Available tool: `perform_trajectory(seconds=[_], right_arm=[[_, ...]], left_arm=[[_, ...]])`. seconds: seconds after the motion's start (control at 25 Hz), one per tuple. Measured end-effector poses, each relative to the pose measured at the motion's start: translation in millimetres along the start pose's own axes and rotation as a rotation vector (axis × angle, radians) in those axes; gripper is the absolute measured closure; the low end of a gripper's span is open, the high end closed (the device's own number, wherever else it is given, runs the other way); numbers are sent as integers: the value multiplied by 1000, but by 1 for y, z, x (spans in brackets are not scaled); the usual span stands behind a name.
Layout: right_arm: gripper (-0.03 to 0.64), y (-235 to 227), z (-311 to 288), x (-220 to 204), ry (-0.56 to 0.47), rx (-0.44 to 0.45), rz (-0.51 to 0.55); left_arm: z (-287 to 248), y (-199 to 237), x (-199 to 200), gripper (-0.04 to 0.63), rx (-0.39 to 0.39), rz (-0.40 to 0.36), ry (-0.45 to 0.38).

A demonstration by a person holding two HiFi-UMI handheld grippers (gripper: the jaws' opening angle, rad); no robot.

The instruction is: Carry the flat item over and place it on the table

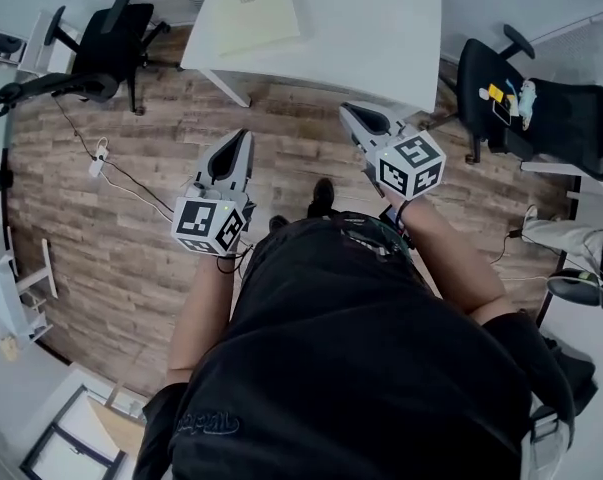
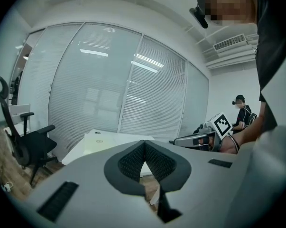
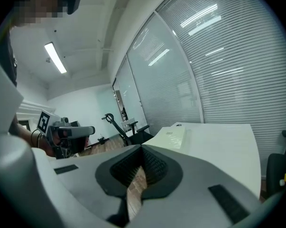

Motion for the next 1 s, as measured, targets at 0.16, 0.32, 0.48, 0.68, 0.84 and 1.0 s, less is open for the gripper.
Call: perform_trajectory(seconds=[0.16,0.32,0.48,0.68,0.84,1.0], right_arm=[[595,16,3,-2,1,-19,-1],[595,36,5,-7,4,-36,-5],[595,54,7,-9,-3,-58,-11],[595,80,13,-12,-12,-82,-10],[595,102,22,-16,-30,-108,-18],[595,127,28,-24,-34,-119,-18]], left_arm=[[12,1,2,581,-23,-18,-3],[27,4,-2,581,-54,-20,8],[44,6,-3,581,-82,-18,10],[70,6,-7,581,-109,-21,8],[95,10,-10,581,-121,-28,-4],[120,13,-14,581,-132,-33,-13]])
Point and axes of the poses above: the fingertips, and each gripper's own axes: z backward along the fingers, y to its left, x out of its top, the point moved 2 cm from there along z, backward along the fingers, and after that the axes turned 2 degrees about y, right-handed, at the moved point
